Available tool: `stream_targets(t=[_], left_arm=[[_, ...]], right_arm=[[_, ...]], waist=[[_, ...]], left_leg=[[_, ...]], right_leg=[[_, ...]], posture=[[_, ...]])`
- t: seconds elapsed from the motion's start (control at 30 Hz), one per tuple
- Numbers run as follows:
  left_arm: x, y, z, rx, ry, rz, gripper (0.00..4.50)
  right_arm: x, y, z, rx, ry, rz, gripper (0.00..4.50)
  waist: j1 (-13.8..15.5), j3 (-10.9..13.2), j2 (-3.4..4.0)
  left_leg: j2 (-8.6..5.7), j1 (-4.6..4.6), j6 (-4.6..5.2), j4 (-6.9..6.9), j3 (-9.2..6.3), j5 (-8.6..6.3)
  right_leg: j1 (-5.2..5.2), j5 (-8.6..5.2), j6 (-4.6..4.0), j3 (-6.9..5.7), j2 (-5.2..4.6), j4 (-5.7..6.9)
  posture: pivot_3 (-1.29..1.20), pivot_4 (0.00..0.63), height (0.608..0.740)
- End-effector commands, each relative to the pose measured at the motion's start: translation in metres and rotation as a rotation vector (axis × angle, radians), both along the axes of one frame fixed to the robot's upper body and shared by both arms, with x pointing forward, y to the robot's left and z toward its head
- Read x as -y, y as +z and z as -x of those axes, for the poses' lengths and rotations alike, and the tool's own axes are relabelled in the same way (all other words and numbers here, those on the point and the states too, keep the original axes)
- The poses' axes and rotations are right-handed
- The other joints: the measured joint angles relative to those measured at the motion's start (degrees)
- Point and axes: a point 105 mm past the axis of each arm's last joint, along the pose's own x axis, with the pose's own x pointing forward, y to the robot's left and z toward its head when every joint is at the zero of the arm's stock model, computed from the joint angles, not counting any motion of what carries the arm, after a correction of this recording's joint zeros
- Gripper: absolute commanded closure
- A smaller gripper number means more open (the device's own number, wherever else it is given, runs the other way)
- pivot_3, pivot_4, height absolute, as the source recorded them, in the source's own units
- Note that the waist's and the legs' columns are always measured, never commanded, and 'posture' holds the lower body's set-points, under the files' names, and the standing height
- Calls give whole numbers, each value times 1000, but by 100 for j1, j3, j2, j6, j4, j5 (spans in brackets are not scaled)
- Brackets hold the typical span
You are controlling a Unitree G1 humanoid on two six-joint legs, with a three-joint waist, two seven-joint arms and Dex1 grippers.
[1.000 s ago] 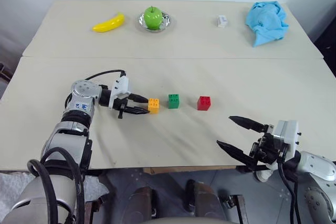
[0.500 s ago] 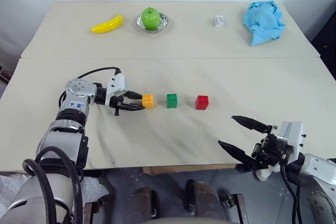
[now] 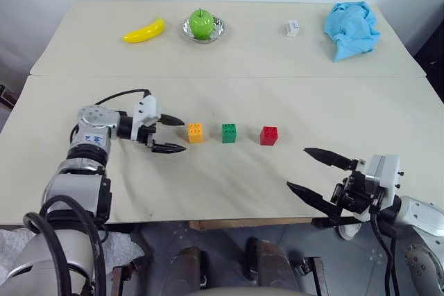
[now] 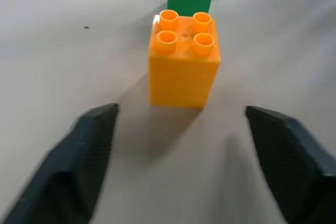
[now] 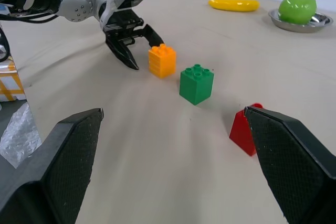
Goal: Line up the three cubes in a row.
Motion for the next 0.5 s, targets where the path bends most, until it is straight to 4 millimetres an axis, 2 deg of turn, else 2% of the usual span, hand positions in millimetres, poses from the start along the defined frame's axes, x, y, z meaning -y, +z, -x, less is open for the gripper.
stream_targets(t=[0.03,0.13,0.2,0.33,0.5], left_arm=[[-23,14,11,52,0,65,28],[-44,15,27,79,29,110,28],[-50,14,35,85,54,123,28],[-71,14,62,142,233,216,28],[-76,30,81,173,345,336,28]], right_arm=[[13,8,0,32,0,3,0],[30,7,-5,-3,-17,12,0],[38,6,-7,-11,-22,26,0],[66,9,-18,-4,-55,42,0],[71,17,-21,34,-10,5,0]], waist=[[-3,0,0],[-20,0,1],[-20,0,1],[-27,2,5],[72,4,7]], left_leg=[[0,0,0,-1,0,0],[14,1,1,-1,-3,0],[21,3,4,-1,-2,-2],[21,6,5,0,-5,-2],[12,4,11,7,-30,-1]], right_leg=[[0,0,0,0,0,-1],[0,0,0,1,-6,0],[0,0,0,4,-12,2],[2,0,0,5,-19,4],[14,0,0,-12,-41,8]], posture=[[0,150,740],[0,150,740],[0,150,740],[0,150,740],[0,150,740]])
